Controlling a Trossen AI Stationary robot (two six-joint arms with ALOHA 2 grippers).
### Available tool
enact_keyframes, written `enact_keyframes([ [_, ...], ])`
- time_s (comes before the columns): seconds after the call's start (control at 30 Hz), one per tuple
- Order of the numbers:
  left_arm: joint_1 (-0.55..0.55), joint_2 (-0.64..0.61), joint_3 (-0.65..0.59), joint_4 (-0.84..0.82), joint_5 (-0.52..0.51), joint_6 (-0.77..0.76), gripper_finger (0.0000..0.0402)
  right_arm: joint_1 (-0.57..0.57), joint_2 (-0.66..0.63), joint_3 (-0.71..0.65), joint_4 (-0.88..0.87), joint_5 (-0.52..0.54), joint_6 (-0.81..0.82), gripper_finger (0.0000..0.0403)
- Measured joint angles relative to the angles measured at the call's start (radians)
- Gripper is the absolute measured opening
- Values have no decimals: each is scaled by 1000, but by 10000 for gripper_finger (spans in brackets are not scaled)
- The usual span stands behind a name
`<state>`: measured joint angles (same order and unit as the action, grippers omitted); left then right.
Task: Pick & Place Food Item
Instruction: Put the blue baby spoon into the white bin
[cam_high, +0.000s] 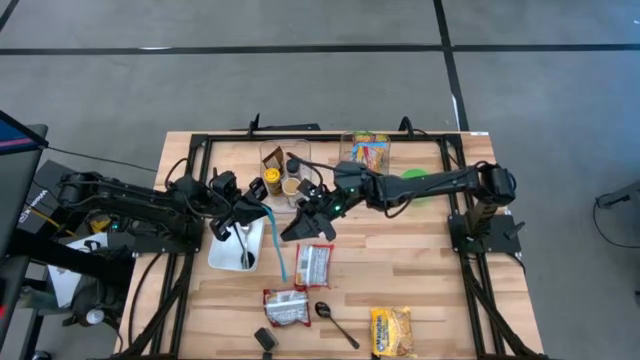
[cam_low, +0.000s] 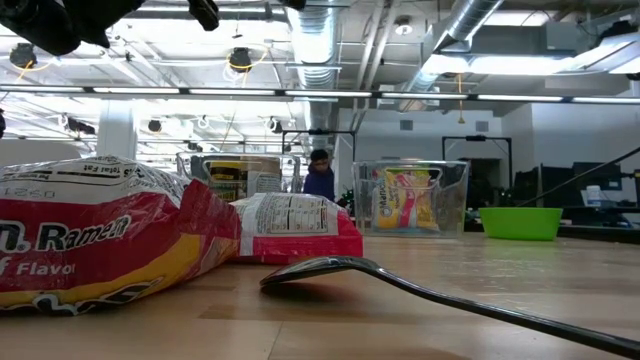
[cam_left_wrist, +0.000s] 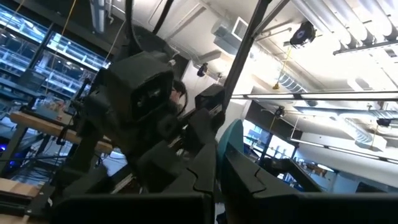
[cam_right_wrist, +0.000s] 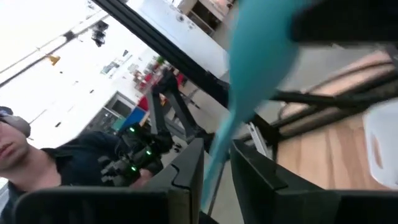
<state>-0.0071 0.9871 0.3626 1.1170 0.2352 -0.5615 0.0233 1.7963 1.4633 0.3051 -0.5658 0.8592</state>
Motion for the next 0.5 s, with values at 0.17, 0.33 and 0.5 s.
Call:
enact_keyframes([
  [0.17, 0, 0, 0, 0, 0, 1, 3, -7, -54, -1, -99, 14, -37, 74],
  [0.33, 0, 0, 0, 0, 0, 2, 3, -6, -127, -1, -295, 127, -128, 64],
  [0.5, 2, 1, 0, -1, -2, 2, 3, -1, -218, 0, -495, 328, -186, 51],
])
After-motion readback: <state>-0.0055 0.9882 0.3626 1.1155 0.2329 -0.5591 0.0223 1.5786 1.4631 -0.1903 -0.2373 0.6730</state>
